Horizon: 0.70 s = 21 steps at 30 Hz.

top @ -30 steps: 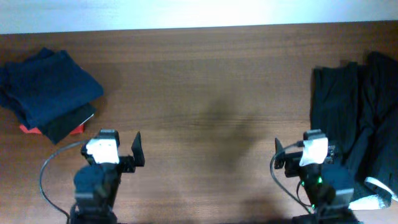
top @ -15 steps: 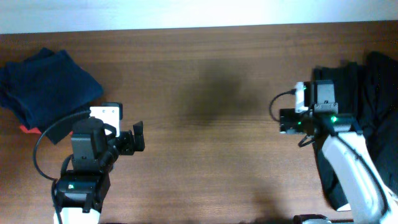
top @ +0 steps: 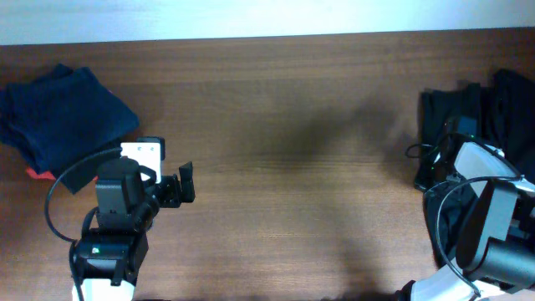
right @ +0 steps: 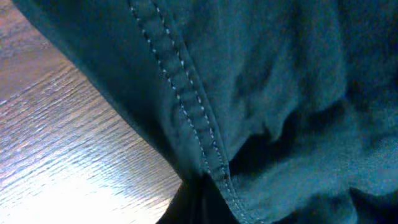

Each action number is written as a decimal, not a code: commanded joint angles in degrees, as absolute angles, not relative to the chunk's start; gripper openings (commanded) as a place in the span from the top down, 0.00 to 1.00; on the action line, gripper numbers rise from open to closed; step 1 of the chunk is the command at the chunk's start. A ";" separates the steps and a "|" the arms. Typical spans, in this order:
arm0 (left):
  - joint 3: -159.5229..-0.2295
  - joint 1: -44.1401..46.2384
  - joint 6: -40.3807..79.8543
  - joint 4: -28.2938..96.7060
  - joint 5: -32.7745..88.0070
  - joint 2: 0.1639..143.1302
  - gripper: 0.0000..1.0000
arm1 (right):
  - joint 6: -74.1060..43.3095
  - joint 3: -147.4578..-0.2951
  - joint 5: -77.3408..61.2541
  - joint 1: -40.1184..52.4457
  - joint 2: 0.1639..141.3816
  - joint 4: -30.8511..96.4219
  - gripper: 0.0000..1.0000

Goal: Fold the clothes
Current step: 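Grasp the black shorts from the right pile with the right gripper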

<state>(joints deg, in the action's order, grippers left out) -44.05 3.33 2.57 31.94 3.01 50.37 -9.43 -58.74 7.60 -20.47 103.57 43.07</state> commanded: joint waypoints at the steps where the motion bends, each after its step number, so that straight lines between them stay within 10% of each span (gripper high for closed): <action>1: -45.12 3.33 1.87 31.24 3.55 50.30 0.01 | -7.49 -57.67 -12.91 -20.88 106.06 42.30 0.96; 5: -45.12 3.33 1.87 28.01 3.16 50.30 0.01 | -1.74 -60.80 -42.06 -12.78 105.93 40.69 0.96; 11: -45.12 3.33 1.89 24.47 3.20 51.79 0.01 | -8.75 -74.24 -39.79 9.06 105.84 31.03 0.95; 12: -45.12 3.33 1.89 23.03 3.27 53.12 0.01 | -10.00 -77.93 -34.20 12.40 105.84 30.70 0.86; 14: -45.12 3.33 1.91 20.99 5.26 55.53 0.01 | -9.96 -82.94 -28.49 14.35 105.80 32.51 0.01; 21: -45.12 3.33 1.91 21.06 17.45 59.57 0.01 | -10.00 -97.12 -5.56 2.39 105.38 64.23 0.02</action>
<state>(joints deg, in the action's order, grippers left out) -44.16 3.31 2.59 21.15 8.32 58.11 -9.63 -93.30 -20.03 7.94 106.15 58.37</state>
